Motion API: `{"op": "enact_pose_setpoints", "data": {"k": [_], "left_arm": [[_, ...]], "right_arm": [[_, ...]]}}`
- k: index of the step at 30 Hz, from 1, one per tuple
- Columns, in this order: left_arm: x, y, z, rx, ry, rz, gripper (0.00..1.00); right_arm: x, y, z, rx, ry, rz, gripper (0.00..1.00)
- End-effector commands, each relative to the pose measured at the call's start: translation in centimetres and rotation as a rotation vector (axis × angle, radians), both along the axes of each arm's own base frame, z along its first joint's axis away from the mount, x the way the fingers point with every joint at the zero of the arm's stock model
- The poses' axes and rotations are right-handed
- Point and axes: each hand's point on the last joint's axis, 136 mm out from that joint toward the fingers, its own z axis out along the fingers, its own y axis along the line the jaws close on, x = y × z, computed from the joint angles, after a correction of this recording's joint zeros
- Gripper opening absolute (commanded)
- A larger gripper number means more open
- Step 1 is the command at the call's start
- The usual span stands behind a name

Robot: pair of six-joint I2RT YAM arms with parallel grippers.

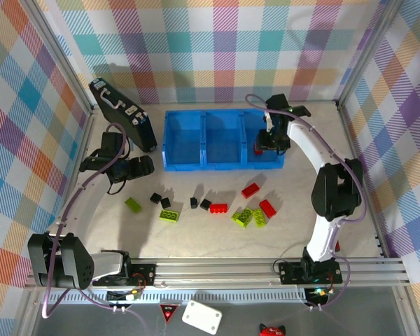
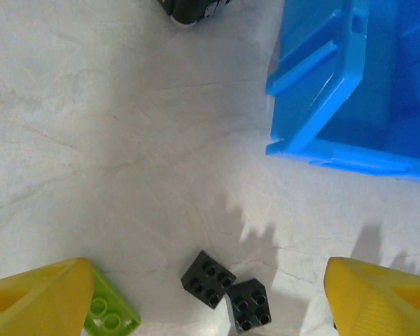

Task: Sort the legos into containers by color
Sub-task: Pick up the lego from the middle-left of the table.

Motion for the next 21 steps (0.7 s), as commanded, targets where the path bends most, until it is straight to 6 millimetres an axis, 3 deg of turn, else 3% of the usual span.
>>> {"op": "enact_pose_setpoints", "data": {"k": [1, 8, 15, 21], "left_arm": [[-2.3, -0.4, -0.5, -0.011, 0.099, 0.032, 0.84], [-5.3, -1.6, -3.0, 0.026, 0.216, 0.032, 0.76], [-8.5, -1.9, -6.6, 0.097, 0.331, 0.063, 0.69], [-8.7, -2.7, -9.5, 0.108, 0.38, 0.044, 0.65]], "right_arm": [[-1.7, 0.8, 0.5, 0.052, -0.002, -0.004, 0.5], [-3.6, 0.4, 0.1, 0.061, 0.009, -0.005, 0.5], [-4.1, 0.4, -0.5, 0.066, 0.021, -0.002, 0.5], [-4.4, 0.4, -0.5, 0.07, 0.024, -0.001, 0.5]]}}
